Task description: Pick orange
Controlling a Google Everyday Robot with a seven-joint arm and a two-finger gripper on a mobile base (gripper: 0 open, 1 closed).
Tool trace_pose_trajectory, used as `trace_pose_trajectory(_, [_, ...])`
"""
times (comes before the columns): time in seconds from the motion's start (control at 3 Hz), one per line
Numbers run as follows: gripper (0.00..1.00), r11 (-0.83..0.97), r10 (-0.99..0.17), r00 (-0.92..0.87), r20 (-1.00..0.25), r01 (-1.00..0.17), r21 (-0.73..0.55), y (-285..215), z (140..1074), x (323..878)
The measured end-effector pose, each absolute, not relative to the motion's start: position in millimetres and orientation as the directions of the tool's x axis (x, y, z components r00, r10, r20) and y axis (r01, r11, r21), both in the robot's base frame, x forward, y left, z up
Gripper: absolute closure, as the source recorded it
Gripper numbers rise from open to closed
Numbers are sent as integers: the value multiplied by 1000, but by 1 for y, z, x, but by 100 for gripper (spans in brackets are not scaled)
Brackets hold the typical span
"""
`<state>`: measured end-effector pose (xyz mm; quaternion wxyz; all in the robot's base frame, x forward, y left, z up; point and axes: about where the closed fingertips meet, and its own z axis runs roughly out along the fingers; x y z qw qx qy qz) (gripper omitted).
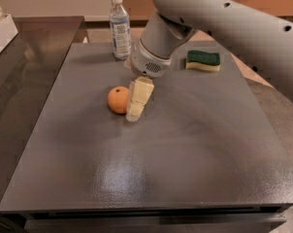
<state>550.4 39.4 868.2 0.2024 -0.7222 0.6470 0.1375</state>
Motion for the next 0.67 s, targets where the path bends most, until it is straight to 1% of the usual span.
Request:
trace_pose_trajectory(0.33, [0, -104, -875, 136, -464, -990, -95, 51, 860, 550])
trace_pose_trajectory(0.67, [18, -112, -878, 137, -459, -990, -83, 53, 854, 552])
